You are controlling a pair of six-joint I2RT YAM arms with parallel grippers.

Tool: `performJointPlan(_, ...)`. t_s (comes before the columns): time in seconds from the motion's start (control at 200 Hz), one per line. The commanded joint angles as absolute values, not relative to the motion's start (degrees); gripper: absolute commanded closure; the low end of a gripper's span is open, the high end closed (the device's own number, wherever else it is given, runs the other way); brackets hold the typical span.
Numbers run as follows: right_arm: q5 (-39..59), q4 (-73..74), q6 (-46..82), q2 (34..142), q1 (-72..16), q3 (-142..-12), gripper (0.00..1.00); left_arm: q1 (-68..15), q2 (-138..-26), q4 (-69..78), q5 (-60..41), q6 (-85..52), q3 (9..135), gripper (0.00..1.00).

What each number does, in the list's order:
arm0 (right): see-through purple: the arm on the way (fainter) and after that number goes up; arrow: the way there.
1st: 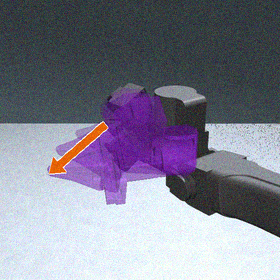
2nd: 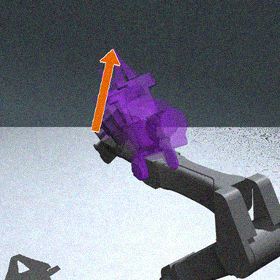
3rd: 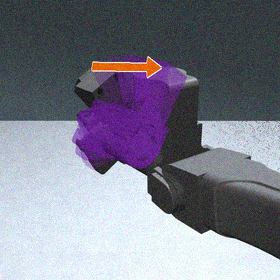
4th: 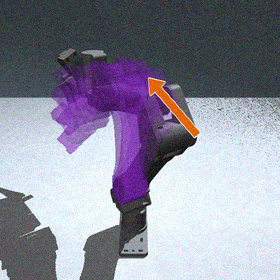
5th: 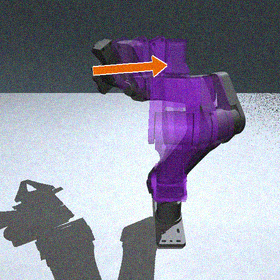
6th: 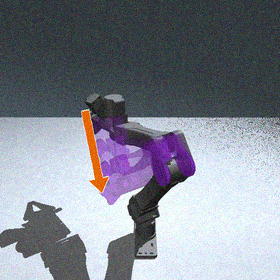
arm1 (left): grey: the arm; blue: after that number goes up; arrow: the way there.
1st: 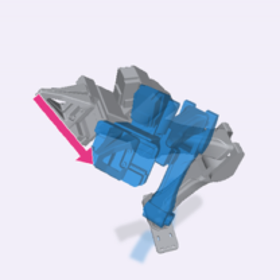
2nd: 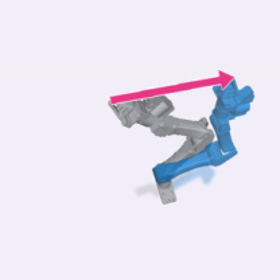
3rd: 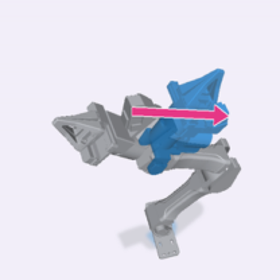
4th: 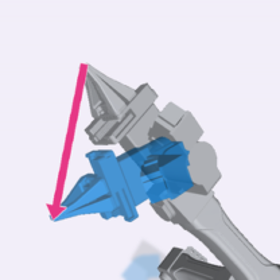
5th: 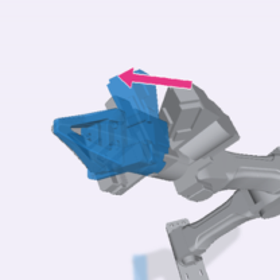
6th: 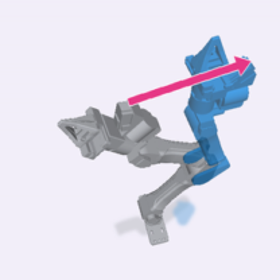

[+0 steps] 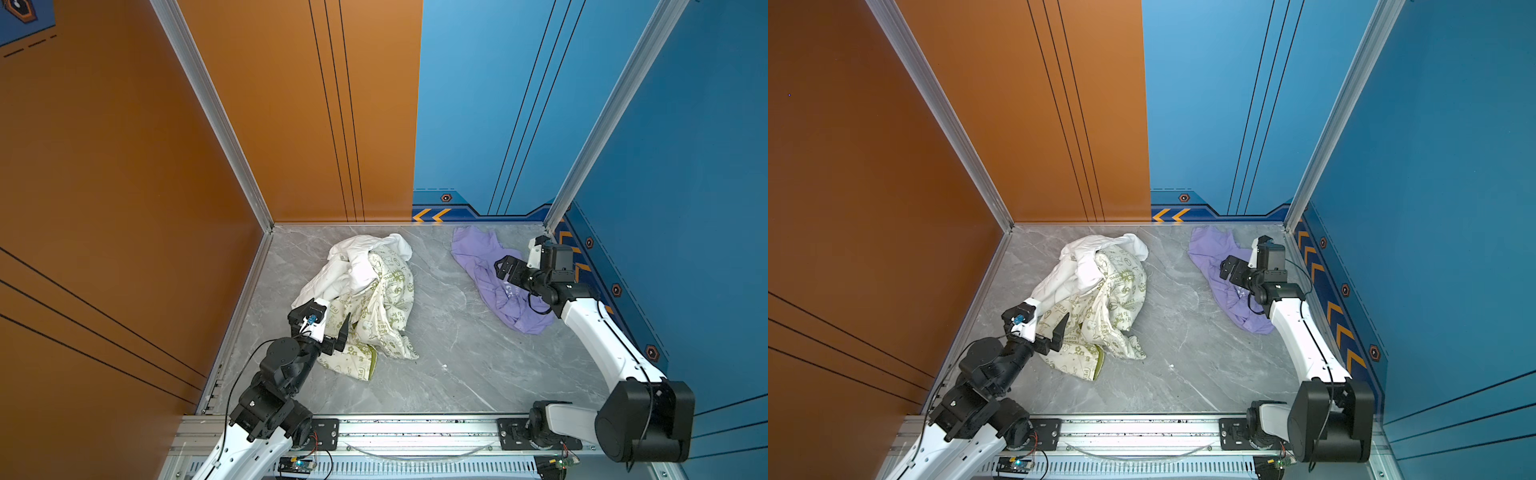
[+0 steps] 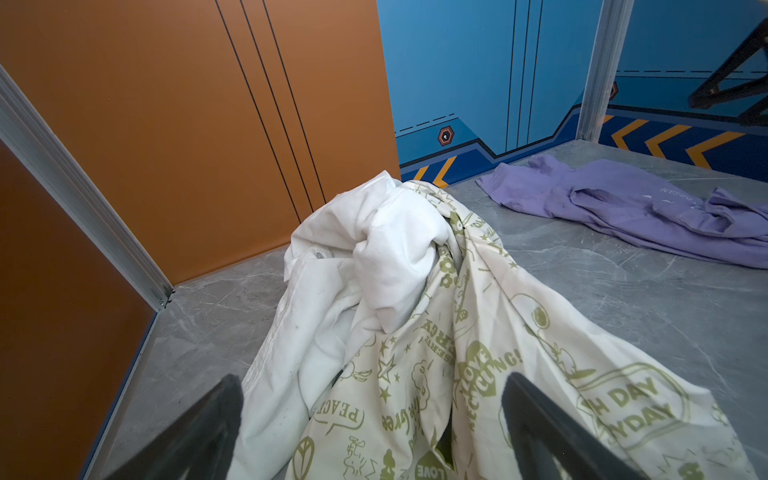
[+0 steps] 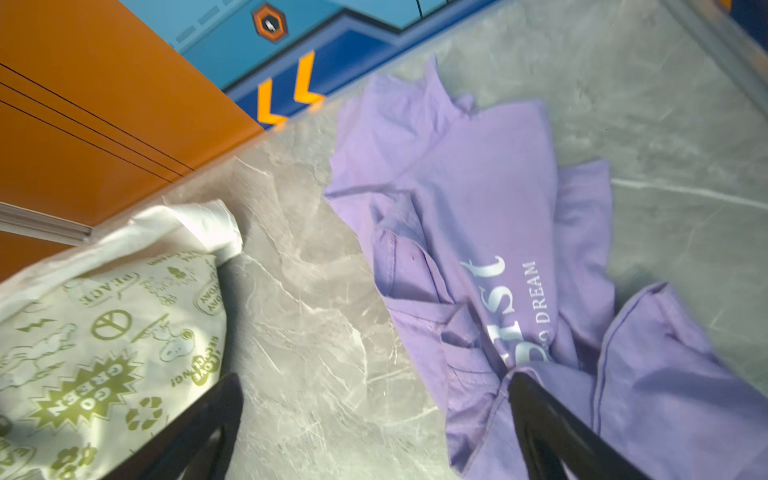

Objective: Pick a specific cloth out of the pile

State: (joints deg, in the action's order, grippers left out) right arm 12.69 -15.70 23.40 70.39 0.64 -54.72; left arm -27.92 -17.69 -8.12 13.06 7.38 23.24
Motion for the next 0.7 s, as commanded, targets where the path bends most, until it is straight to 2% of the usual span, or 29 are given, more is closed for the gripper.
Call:
performJointPlan(0.0,9.9,-8.2,22.1,65.4,0.1,-50.2,0.0,-23.7,-19.8,-2.1,10.6,3.8,23.1,0.02)
performJointPlan(0.215,6.0,3.5,15.8,56.9,-1.1,-39.6,0.0,-7.2,-31.4,7.5,-0.8,-6.8,22.4,0.02)
performJointPlan(0.355,4.0,7.4,11.0,55.2,-1.3,-33.9,0.0,0.9,-40.9,13.0,-0.7,-10.8,22.6,0.02)
performJointPlan(0.556,0.7,14.7,8.9,56.7,-1.2,-26.7,0.0,3.2,-52.9,23.7,7.9,-11.4,21.4,0.02)
performJointPlan(0.696,-2.4,21.9,8.6,60.9,-1.3,-22.4,0.0,3.3,-61.3,28.5,10.2,-11.1,21.0,0.02)
